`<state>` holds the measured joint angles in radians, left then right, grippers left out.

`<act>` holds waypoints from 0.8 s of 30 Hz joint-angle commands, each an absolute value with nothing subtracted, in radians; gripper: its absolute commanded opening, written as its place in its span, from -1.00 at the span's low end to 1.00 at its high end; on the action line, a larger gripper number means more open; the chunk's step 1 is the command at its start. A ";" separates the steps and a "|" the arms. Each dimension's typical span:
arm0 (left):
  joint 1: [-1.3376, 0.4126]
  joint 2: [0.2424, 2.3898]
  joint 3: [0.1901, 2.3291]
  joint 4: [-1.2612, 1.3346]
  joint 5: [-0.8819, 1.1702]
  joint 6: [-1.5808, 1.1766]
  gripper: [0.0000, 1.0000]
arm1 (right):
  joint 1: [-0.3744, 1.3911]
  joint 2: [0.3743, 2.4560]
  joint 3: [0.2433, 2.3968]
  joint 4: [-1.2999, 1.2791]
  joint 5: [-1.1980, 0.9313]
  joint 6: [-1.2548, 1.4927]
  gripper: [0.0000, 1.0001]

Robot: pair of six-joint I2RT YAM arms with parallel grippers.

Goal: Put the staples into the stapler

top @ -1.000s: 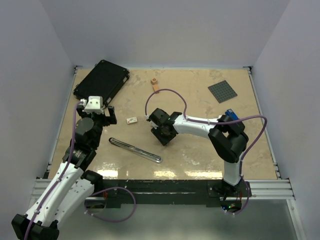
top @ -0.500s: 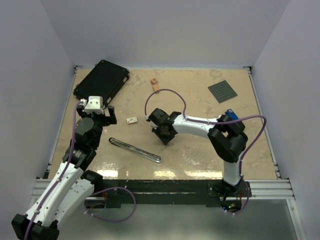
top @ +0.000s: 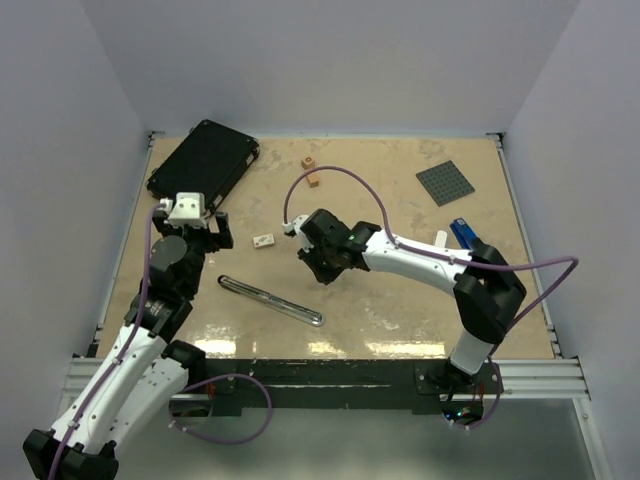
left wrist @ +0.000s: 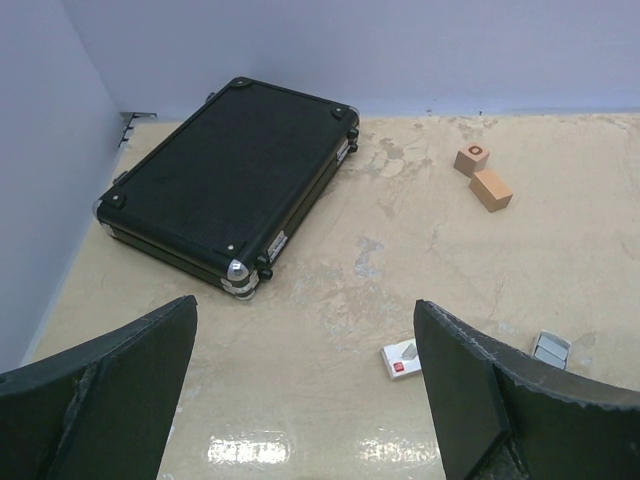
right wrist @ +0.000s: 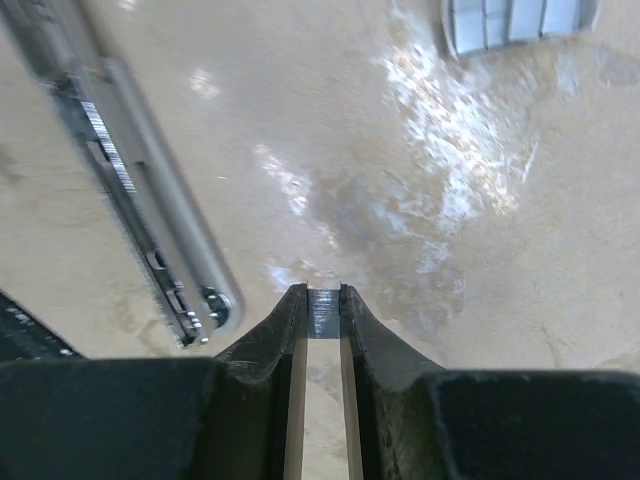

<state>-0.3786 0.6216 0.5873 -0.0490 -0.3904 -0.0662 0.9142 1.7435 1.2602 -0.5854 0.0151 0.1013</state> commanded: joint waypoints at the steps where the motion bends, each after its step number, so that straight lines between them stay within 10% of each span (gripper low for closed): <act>1: -0.370 0.603 0.634 -0.046 -0.419 -0.055 0.87 | 0.962 1.677 1.299 -0.511 -0.079 0.045 -0.66; 24: -0.370 0.647 0.591 0.025 -0.431 -0.032 0.86 | 1.129 1.764 1.261 -0.385 -0.068 0.005 -0.67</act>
